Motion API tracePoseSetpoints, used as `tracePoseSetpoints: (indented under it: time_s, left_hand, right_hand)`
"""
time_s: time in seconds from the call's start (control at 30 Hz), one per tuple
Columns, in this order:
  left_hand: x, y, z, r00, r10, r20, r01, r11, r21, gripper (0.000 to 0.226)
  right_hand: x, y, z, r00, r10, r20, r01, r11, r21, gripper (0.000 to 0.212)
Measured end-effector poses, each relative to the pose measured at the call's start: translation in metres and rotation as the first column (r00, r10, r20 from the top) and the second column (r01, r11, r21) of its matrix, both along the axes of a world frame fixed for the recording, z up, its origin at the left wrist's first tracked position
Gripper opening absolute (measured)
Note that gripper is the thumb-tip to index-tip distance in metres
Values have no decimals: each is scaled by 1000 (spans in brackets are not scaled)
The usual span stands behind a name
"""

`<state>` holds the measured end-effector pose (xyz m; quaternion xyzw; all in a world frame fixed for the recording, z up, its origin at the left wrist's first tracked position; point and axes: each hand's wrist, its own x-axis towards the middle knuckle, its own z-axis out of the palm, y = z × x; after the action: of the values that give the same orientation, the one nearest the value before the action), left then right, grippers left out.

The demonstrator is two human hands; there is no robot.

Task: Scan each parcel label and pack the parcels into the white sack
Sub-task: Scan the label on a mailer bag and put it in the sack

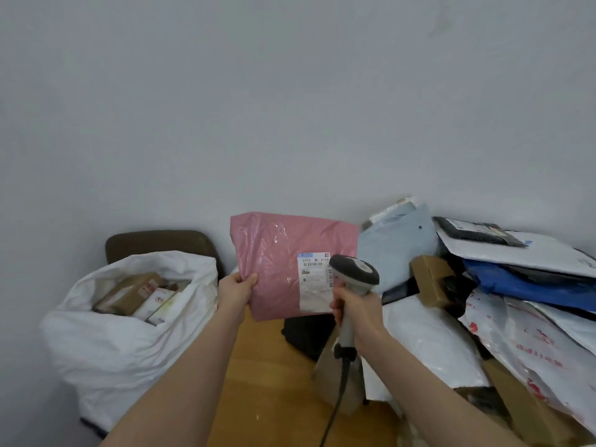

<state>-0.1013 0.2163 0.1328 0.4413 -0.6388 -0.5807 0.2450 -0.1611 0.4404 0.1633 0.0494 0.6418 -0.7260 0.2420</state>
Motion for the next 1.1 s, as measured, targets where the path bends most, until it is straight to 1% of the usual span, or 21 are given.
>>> tracePoseSetpoints:
  time_s: [0.1, 0.17, 0.27, 0.33, 0.43, 0.57, 0.6, 0.67, 0.73, 0.83, 0.9, 0.93, 1.0, 1.1]
  left_hand:
    - [21, -28, 3, 999, 36, -19, -36, 999, -3, 28]
    - [36, -55, 5, 998, 58, 8, -58, 998, -39, 28]
    - [63, -114, 5, 995, 96, 12, -95, 993, -65, 27]
    - [82, -164, 3, 991, 133, 19, -131, 987, -96, 26]
    - [109, -242, -3, 988, 146, 58, -138, 982, -132, 20]
    - [143, -336, -10, 976, 156, 155, -127, 975, -181, 11]
    - [151, -358, -12, 973, 163, 165, -133, 975, -178, 11]
    - [160, -398, -19, 973, 148, 178, -130, 985, -110, 31]
    - [165, -426, -28, 964, 125, 235, -134, 991, 24, 46]
    - [166, -448, -47, 937, 55, 345, -125, 975, 184, 55]
    - [164, -452, -60, 931, 14, 366, -105, 968, 229, 57]
    - [162, -452, -67, 926, -1, 377, -92, 970, 227, 59]
    - [158, -457, -78, 899, -46, 436, -17, 990, 140, 63]
    - [154, -478, -85, 819, -103, 565, 150, 988, -36, 61]
  right_hand:
    - [8, -42, 0, 999, 37, 7, -37, 999, 0, 6]
    - [15, -78, -2, 998, 58, -2, -58, 998, -15, 8]
    - [31, -145, -8, 995, 100, -6, -100, 995, -21, 19]
    - [45, -197, -14, 990, 139, 5, -139, 990, -33, 22]
    - [68, -277, -24, 979, 195, 62, -194, 981, -27, 18]
    - [90, -362, -33, 961, 222, 167, -226, 974, 6, 3]
    - [93, -376, -36, 960, 217, 176, -224, 974, 19, 5]
    - [94, -399, -40, 961, 205, 185, -216, 976, 42, 7]
    - [92, -415, -44, 964, 191, 186, -210, 974, 84, 5]
    - [82, -434, -52, 963, 186, 196, -214, 967, 136, 2]
    - [75, -449, -59, 965, 188, 183, -219, 962, 165, 5]
    - [73, -457, -61, 963, 203, 179, -235, 955, 179, 7]
    - [73, -474, -65, 956, 236, 173, -270, 939, 212, 3]
    - [77, -502, -70, 947, 264, 183, -302, 925, 229, 17]
